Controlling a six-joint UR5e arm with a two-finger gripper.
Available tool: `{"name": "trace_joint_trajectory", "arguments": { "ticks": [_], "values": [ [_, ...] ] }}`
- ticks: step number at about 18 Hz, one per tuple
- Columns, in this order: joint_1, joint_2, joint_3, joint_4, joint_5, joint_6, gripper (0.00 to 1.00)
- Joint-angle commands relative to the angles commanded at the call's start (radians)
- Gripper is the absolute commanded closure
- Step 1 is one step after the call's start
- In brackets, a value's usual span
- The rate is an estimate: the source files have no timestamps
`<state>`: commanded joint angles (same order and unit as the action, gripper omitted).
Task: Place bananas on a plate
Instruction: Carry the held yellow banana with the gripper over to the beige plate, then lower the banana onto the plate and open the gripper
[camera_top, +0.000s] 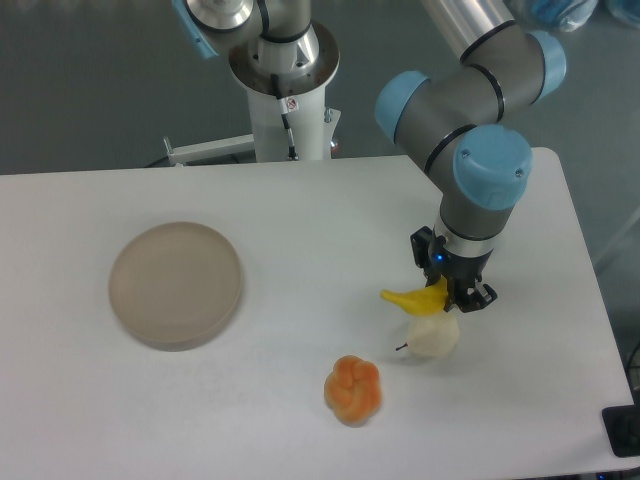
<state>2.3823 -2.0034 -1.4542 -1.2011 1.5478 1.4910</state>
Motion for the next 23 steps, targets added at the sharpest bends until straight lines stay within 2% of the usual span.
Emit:
{"name": "trace_joint_trajectory", "arguments": {
  "ticks": [2, 5, 6, 8, 10, 12, 17, 19, 21, 23],
  "values": [
    [-0.009, 0.008, -0.005, 0.000, -0.002, -0.006, 1.00],
    [-0.073, 0.018, 0.000, -0.003, 0.006, -0.087, 1.00],
    [-0.112, 0.023, -0.017, -0.003, 0.011, -0.104, 1.00],
    [-0.178, 0.086, -0.073, -0.011, -0.009, -0.174, 1.00],
    [-0.236, 0.116, -0.110, -0.009, -0.047, -0.239, 1.00],
    [-0.305, 0.146, -0.147, -0.003, -0.069, -0.361, 1.00],
    [-0.376, 0.135, -0.207, 0.005, -0.068, -0.493, 1.00],
    [-0.432, 0.117, -0.233, 0.067, -0.064, -0.607, 1.00],
    [-0.468, 0.066, -0.233, 0.132, -0.058, -0.707, 1.00],
    [-0.498, 0.031, -0.232, 0.143, -0.064, -0.787, 1.00]
  ]
}}
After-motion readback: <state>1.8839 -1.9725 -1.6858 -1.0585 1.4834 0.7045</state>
